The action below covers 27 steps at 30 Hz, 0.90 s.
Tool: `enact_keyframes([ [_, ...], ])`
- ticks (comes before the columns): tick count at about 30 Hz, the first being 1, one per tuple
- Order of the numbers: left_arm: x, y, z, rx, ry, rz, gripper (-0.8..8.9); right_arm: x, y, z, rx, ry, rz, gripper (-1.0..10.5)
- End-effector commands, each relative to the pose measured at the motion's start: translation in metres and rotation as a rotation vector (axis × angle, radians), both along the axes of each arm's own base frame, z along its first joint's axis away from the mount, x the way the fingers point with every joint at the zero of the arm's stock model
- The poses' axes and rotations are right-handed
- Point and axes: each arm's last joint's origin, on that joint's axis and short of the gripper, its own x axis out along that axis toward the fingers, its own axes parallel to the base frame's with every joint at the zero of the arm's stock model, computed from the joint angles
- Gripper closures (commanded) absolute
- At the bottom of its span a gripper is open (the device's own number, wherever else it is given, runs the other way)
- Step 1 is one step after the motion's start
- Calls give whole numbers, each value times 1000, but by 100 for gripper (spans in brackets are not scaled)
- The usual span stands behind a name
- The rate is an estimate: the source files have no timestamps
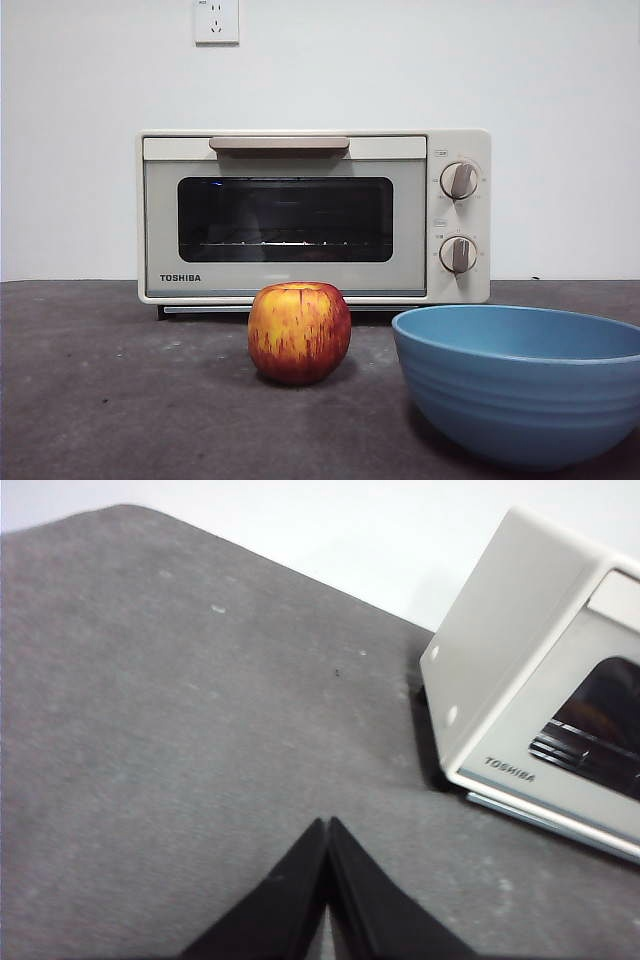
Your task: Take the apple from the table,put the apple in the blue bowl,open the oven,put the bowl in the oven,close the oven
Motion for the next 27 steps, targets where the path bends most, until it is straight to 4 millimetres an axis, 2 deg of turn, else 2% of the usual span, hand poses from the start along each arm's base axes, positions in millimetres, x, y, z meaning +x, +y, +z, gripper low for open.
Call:
enact_keyframes([
  [1,1,-1,-7,-60,24,-37,806,0,0,2,85,-15,-4,942],
  [5,-1,-4,0,-88,31,-116,806,-2,1,13,176,-41,12,942],
  [13,-8,-7,33,-118,43,-225,806,-9,3,48,179,-21,73,942],
  [22,-7,-12,75,-109,140,-411,806,-1,10,96,111,148,312,942],
  [27,-4,-13,103,-28,206,-499,806,9,17,124,23,237,447,942],
])
